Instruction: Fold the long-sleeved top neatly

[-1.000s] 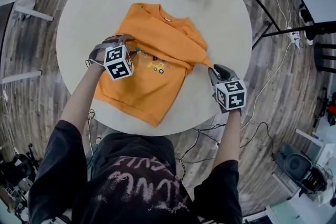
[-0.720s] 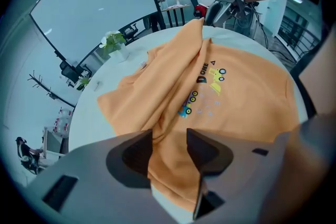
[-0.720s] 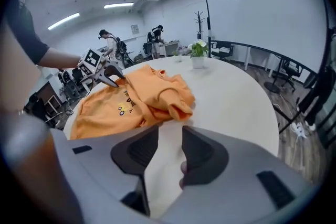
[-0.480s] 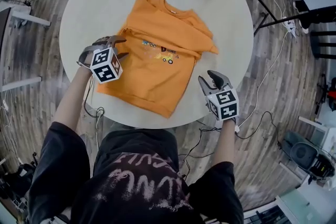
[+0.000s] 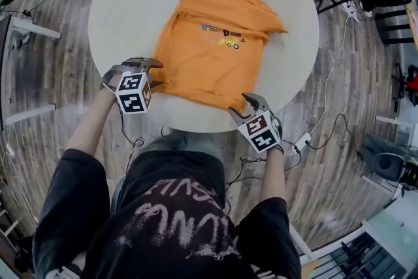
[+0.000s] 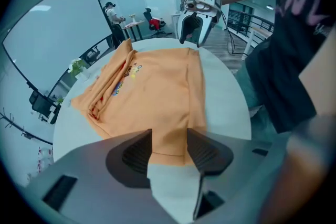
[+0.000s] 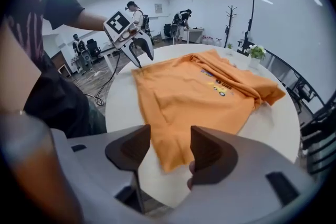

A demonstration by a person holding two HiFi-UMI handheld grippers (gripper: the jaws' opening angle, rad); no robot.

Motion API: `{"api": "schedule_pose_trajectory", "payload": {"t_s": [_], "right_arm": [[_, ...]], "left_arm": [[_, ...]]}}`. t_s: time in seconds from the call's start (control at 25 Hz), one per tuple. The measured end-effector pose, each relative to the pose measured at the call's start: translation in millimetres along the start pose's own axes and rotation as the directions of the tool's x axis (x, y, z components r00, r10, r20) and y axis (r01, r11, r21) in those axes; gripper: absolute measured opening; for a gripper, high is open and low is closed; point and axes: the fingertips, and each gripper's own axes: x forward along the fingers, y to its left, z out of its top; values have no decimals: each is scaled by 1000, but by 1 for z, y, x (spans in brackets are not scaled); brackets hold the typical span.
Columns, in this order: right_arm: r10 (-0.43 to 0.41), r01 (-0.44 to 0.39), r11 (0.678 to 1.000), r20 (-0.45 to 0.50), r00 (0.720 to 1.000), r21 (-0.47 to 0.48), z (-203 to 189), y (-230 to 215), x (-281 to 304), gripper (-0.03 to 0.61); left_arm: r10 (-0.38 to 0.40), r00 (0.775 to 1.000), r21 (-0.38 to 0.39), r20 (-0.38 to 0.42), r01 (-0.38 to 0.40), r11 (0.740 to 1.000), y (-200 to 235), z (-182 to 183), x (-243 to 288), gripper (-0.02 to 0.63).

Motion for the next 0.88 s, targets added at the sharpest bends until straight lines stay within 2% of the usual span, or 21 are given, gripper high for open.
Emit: {"api": "schedule_pose_trajectory", "payload": {"t_s": [0.2,0.48,0.6,0.72,0.76,0.8,0.84,0.88], "right_arm": [[-61,57,997,-77,995,-55,-24,32,9,250],[-195,164,967,-152,969,-193,-47,26,31,241],[-180,144,966,-161,970,-216,-47,25,32,239],[-167,133,968,-154,974,-212,-44,22,33,242],[-179,145,966,-148,973,-216,-43,18,32,217],[-194,159,962,-144,970,-224,-42,13,31,152],[-201,162,958,-148,968,-237,-43,10,31,150],[-198,154,955,-160,967,-252,-44,10,32,155]], "left_arm": [[-6,1000,-9,27,6,1000,-34,-17,-9,221],[56,996,139,-75,-45,989,-49,-31,10,227],[74,990,177,-121,-52,983,-46,-36,20,210],[39,988,161,-149,-15,987,-44,-39,23,199],[35,988,158,-152,-11,987,-43,-38,24,196],[38,988,160,-153,-13,987,-41,-37,24,195],[43,987,161,-153,-18,987,-39,-35,25,190],[50,987,161,-152,-25,987,-38,-34,25,154]]}}
